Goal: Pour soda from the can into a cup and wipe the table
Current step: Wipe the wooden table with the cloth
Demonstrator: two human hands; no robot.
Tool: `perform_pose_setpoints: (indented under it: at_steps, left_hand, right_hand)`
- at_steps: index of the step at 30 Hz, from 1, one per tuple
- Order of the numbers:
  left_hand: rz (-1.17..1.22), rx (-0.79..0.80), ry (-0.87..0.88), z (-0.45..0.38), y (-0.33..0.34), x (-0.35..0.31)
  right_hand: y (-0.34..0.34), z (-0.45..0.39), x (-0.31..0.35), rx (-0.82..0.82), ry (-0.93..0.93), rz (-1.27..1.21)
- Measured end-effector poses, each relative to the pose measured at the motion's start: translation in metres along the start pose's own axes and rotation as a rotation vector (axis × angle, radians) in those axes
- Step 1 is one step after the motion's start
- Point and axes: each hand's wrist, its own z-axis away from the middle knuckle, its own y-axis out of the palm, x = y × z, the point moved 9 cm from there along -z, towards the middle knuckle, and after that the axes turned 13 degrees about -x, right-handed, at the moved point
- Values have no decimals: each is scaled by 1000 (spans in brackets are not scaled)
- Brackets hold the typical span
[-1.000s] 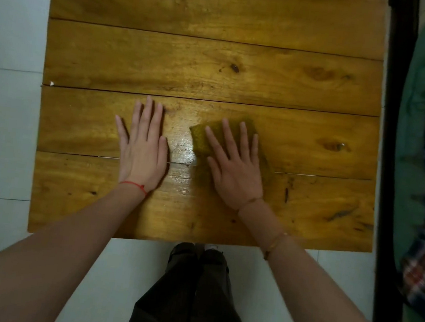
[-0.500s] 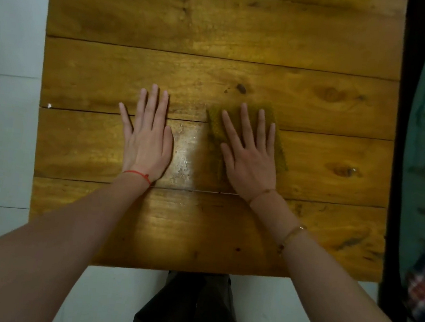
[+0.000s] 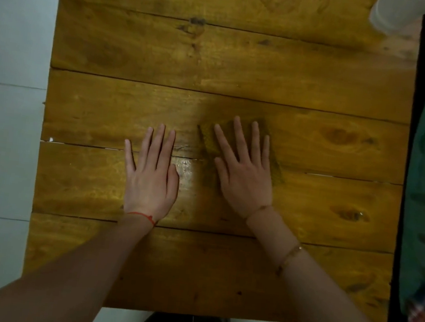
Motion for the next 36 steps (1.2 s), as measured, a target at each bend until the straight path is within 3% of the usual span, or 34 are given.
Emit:
perform_pose_setpoints:
  at_steps: [6,8,12,15,20,21,24,26,28,32,34,36]
  left_hand:
    - [-18,5,7,-1,0,-1]
    - [-22,5,6,-1,0,0]
    - [-21,10,5,-2,-1,1]
    - [-24,16,-2,-2,0,1]
    - [-23,13,0,-2,1,1]
    - [-25,11,0,-2,1,1]
    - [-32,5,5,-2,0,2]
    - [-24,4,8,-1,0,1]
    - [-10,2,6,-2,0,1]
    - [-15,-2,5,-1,-1,1]
    - [-12,-4,7,-1,-2,0]
    - [-6,-7,7,-1,-2,0]
  right_hand:
    - [0,-72,-46,-116,479,12]
    - [4,-73,-19,-93,400,-10]
    - [4,-35,10,-2,20,-7]
    - [-4,-30,-33,-19,114,25]
    - [-4,-74,-55,-134,527,49]
    - [0,-82,-39,-128,510,30]
    - [11,-81,31,-66,180,-38]
    - [12,-68,36,-44,73,-42]
    - [6,-57,-2,-62,163,-14]
    - [-5,-41,-85,-96,514,41]
    - [-6,-42,-76,-110,576,46]
    - [-1,-44,-36,-99,468,21]
